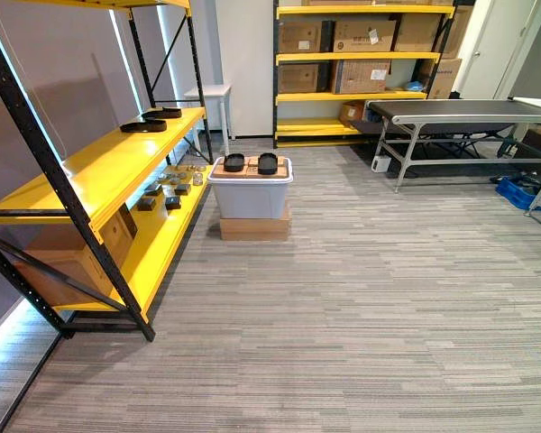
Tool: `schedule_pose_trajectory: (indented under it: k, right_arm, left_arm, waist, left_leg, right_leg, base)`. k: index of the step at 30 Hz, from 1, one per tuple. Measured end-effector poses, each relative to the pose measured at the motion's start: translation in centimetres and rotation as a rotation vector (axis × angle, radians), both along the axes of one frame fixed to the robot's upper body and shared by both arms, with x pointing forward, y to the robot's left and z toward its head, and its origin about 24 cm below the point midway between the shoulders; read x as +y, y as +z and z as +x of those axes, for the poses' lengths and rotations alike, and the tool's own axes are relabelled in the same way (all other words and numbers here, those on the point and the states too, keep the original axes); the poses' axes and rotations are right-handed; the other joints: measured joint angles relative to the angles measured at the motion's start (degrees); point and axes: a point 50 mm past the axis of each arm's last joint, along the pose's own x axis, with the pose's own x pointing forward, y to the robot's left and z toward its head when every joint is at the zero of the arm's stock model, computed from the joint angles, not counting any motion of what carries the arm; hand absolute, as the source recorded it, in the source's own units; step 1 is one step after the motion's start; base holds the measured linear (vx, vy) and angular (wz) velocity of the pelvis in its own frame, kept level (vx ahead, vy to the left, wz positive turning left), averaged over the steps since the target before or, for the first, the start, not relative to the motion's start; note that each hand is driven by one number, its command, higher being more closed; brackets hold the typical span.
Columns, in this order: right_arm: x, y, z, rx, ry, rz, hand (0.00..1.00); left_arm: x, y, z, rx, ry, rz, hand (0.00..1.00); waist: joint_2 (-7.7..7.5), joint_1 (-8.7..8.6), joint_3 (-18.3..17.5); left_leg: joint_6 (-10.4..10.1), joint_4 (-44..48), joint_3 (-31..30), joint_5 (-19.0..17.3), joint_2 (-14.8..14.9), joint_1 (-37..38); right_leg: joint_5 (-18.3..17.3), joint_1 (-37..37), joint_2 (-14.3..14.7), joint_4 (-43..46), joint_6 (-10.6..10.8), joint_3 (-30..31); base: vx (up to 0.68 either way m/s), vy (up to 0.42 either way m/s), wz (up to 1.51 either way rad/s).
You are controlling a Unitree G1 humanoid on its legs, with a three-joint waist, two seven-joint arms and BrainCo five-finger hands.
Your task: Walk over and take plastic housings, then place them on the shelf
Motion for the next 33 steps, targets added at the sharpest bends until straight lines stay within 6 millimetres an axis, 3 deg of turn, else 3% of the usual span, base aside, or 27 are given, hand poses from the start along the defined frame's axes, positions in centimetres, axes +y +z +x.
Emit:
schedule_pose_trajectory:
  k: [5, 8, 11, 12, 14, 16, 17, 19, 21, 22, 23, 24, 25, 26, 27, 28, 29, 30, 32, 33]
  right_arm:
    - [0.0, 0.0, 0.1, -0.003, 0.001, 0.0, 0.0]
    - [0.0, 0.3, 1.4, -0.032, 0.01, -0.003, 0.0]
    - [0.3, 0.3, 2.0, -0.042, 0.031, 0.0, 0.0]
    - [0.6, 0.2, 2.0, -0.036, 0.053, 0.003, 0.0]
    - [1.5, 0.0, 2.1, -0.034, 0.072, 0.025, 0.0]
    - [1.9, -0.2, 1.7, -0.021, 0.077, 0.036, 0.0]
    - [1.9, -0.2, 1.7, -0.019, 0.092, 0.035, 0.0]
    - [1.9, -0.1, 1.9, -0.023, 0.098, 0.032, 0.0]
    - [1.4, -0.2, 0.9, 0.003, 0.118, 0.015, 0.0]
    - [1.3, -0.3, -0.2, 0.025, 0.114, 0.009, 0.0]
    - [1.1, -0.3, -0.8, 0.032, 0.104, 0.005, 0.0]
    - [0.9, -0.3, -0.8, 0.015, 0.063, 0.003, 0.0]
    - [1.1, -0.3, -0.8, 0.01, 0.054, 0.01, 0.0]
    - [1.1, -0.3, -0.9, 0.012, 0.053, 0.01, 0.0]
    - [1.3, -0.3, -0.8, 0.01, 0.057, 0.011, 0.0]
    - [1.4, -0.2, -0.5, -0.009, 0.055, 0.004, 0.0]
    - [1.4, -0.2, -0.1, -0.018, 0.055, 0.003, 0.0]
    - [1.1, 0.1, 0.8, -0.042, 0.073, -0.016, 0.0]
    - [0.6, 0.7, 3.0, -0.084, 0.101, -0.04, 0.0]
    - [0.4, 1.2, 4.5, -0.114, 0.121, -0.049, 0.0]
  left_arm:
    - [0.3, 0.1, 0.4, -0.01, -0.004, 0.009, 0.0]
    - [0.9, 0.4, 1.8, -0.046, -0.009, 0.023, 0.0]
    - [1.2, 0.6, 2.7, -0.064, -0.046, 0.034, 0.0]
    - [1.2, 0.6, 2.6, -0.056, -0.071, 0.037, 0.0]
    - [1.8, 0.8, 3.0, -0.051, -0.125, 0.056, 0.0]
    - [2.5, 1.0, 3.0, -0.041, -0.158, 0.083, 0.0]
    - [3.0, 1.2, 3.5, -0.046, -0.182, 0.103, 0.0]
    - [3.4, 1.6, 5.2, -0.08, -0.212, 0.129, 0.0]
    - [3.4, 2.1, 7.3, -0.122, -0.265, 0.155, 0.0]
    - [3.2, 2.0, 7.4, -0.125, -0.273, 0.152, 0.0]
    - [2.8, 2.0, 7.5, -0.128, -0.276, 0.146, 0.0]
    - [2.0, 1.9, 7.8, -0.151, -0.254, 0.127, 0.0]
    - [1.8, 1.9, 7.9, -0.167, -0.216, 0.121, 0.0]
    - [1.9, 1.9, 7.9, -0.173, -0.201, 0.122, 0.0]
    - [2.3, 2.0, 7.8, -0.182, -0.154, 0.128, 0.0]
    - [2.6, 2.1, 7.6, -0.187, -0.118, 0.14, 0.0]
    - [2.7, 2.1, 7.5, -0.185, -0.111, 0.142, 0.0]
    - [2.4, 2.0, 7.2, -0.19, -0.096, 0.134, 0.0]
    - [2.1, 1.7, 6.2, -0.168, -0.094, 0.124, 0.0]
    - [2.0, 1.5, 5.1, -0.143, -0.092, 0.118, 0.0]
  waist:
    - [-0.47, 0.05, 0.3]
    - [-0.79, 0.31, 1.2]
    - [-0.85, 0.83, 3.3]
    - [-0.62, 1.23, 3.5]
    - [-0.67, 1.22, 5.0]
    - [-0.32, 0.93, 5.4]
    - [-0.14, -0.02, 5.5]
    - [1.37, -1.78, 6.3]
    - [0.49, -1.99, 6.3]
    - [-1.04, -2.06, 5.5]
    - [-1.34, -2.55, 5.3]
    - [0.59, -2.85, 5.9]
    - [0.62, -3.46, 6.5]
    - [0.71, -3.41, 6.9]
    - [0.39, -2.52, 7.6]
    - [-0.2, -1.43, 8.0]
    - [-0.57, -1.04, 8.2]
    - [-1.08, 0.38, 8.3]
    - [-1.49, 2.57, 8.5]
    - [-1.67, 3.71, 8.6]
  left_leg:
    - [-0.1, 0.2, -0.4, -0.4, -0.3, -1.6]
    - [1.1, 6.7, -0.6, -3.8, -0.8, -7.0]
    - [3.1, 13.6, -0.7, -9.4, -1.3, -8.2]
    - [3.9, 14.1, -0.7, -11.1, -1.4, -7.7]
    - [5.3, 12.1, -1.0, -11.5, -1.6, -3.4]
    - [5.0, 9.1, -1.3, -11.7, -0.7, 0.5]
    - [4.6, 7.2, -2.0, -12.0, 0.6, 2.5]
    - [3.3, 4.9, -3.3, -12.2, 4.4, 4.7]
    - [0.6, 6.7, -4.6, -13.2, 5.3, 5.6]
    - [-1.9, 10.4, -5.2, -14.7, 4.2, 6.5]
    - [-2.6, 13.5, -6.1, -15.1, 4.2, 6.6]
    - [-5.6, 24.2, -6.1, -12.9, 5.8, 3.9]
    - [-7.1, 38.7, -5.3, -4.5, 6.3, -1.6]
    - [-9.0, 45.7, -4.8, -0.3, 6.7, -4.5]
    - [-8.8, 58.3, -1.1, 0.3, 9.4, -9.6]
    - [-6.6, 66.0, 3.1, -1.2, 12.0, -14.6]
    - [-5.6, 67.3, 4.7, -2.3, 12.5, -17.0]
    - [-3.9, 66.8, 7.2, -5.3, 12.2, -22.6]
    - [-3.2, 56.4, 7.0, -8.6, 8.8, -29.8]
    - [-3.1, 43.2, 5.5, -8.6, 6.8, -32.7]
  right_leg:
    - [-0.3, -1.2, -0.2, -0.5, 0.2, -0.5]
    - [-1.9, -4.5, -1.0, 1.4, 0.9, -0.7]
    - [-10.4, -8.8, -3.4, 16.2, 6.2, -1.3]
    - [-11.8, -14.2, -5.1, 28.2, 6.8, -2.9]
    - [-13.1, -20.3, -8.0, 42.6, 5.2, -6.9]
    - [-13.7, -22.8, -8.2, 41.7, 4.1, -10.5]
    - [-13.4, -25.4, -6.8, 38.2, 3.7, -12.2]
    - [-11.0, -29.2, -2.2, 30.4, 0.6, -14.2]
    - [-3.3, -33.1, 0.8, 19.5, -2.0, -14.5]
    - [2.3, -32.8, 1.2, 14.6, -6.3, -14.4]
    - [7.7, -31.8, 0.8, 15.5, -9.2, -13.6]
    - [4.1, -29.6, 1.9, 18.3, -10.2, -14.4]
    - [1.1, -25.3, 2.1, 17.4, -9.9, -14.6]
    - [0.1, -22.3, 2.6, 16.1, -9.8, -14.5]
    - [-1.5, -16.1, 3.8, 13.2, -9.8, -13.6]
    - [-2.5, -10.4, 4.5, 10.0, -9.5, -12.6]
    - [-2.8, -7.6, 4.5, 8.4, -9.3, -12.0]
    - [-3.1, -3.9, 4.5, 5.6, -9.3, -9.8]
    - [-5.1, -0.1, 3.1, 3.4, -7.9, -6.2]
    - [-6.6, 2.0, 2.1, 2.8, -7.1, -3.8]
  base:
    - [0.0, -0.005, 0.03]
    - [0.02, 0.021, 0.05]
    - [0.1, 0.111, 0.01]
    - [0.11, 0.106, -0.08]
    - [0.26, 0.144, -0.02]
    - [0.38, 0.084, 0.1]
    - [0.49, -0.004, 0.3]
    - [0.53, -0.057, 0.51]
    - [0.7, -0.149, 0.42]
    - [0.74, -0.202, 0.4]
    - [0.83, -0.208, 0.39]
    - [0.85, -0.197, 0.43]
    - [0.84, -0.188, 0.3]
    - [0.79, -0.217, 0.21]
    - [0.77, -0.239, -0.06]
    - [0.74, -0.232, -0.14]
    - [0.82, -0.229, -0.3]
    - [0.77, -0.143, -0.58]
    - [0.67, -0.027, -0.86]
    - [0.47, 0.077, -0.8]
